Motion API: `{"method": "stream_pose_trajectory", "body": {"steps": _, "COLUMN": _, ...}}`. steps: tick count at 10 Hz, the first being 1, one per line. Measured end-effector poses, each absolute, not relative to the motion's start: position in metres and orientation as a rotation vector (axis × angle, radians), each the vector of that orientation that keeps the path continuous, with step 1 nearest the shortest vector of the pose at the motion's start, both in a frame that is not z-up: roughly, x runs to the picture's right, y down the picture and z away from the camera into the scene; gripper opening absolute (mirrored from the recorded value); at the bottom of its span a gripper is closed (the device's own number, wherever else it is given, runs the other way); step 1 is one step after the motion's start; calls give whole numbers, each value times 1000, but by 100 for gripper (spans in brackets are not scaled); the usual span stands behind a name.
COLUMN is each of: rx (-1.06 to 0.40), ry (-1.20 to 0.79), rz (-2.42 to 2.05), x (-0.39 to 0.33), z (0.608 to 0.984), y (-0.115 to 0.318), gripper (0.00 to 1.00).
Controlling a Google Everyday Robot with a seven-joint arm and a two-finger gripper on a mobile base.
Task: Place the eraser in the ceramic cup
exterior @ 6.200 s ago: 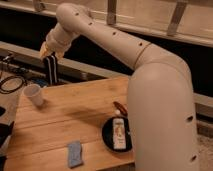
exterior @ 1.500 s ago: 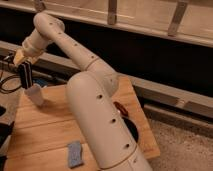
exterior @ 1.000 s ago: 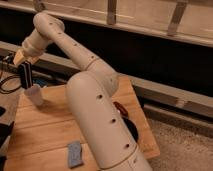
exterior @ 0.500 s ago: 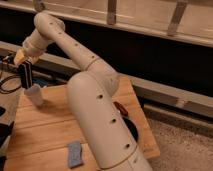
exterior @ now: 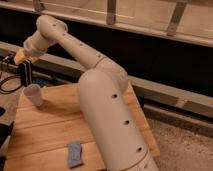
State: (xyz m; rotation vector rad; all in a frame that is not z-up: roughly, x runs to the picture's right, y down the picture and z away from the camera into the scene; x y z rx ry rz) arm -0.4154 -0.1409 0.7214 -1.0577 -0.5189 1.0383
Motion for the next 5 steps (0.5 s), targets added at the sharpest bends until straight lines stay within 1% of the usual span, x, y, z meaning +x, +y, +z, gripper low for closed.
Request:
{"method": "stream_pose_trajectory", "body": {"steps": 1, "rx": -1082, "ry": -510, "rz": 1049, "x": -416, "z": 729, "y": -136, "gripper": 6}}
{"method": "stream_pose_trajectory", "body": {"steps": 2, "rx": -1109, "ry": -492, "rz": 1063, "x": -415, "z": 742, "y": -129, "gripper": 15}}
{"method": "stream_pose_trajectory", "body": {"steps": 4, "rx": -1161, "ry": -445, "rz": 1083, "x": -418, "z": 763, "y": -112, "gripper": 35}}
{"method": "stream_pose_trajectory", "body": {"steps": 5, "rx": -1181, "ry": -425, "rz": 1096, "x": -417, "z": 770, "y": -107, "gripper": 47}}
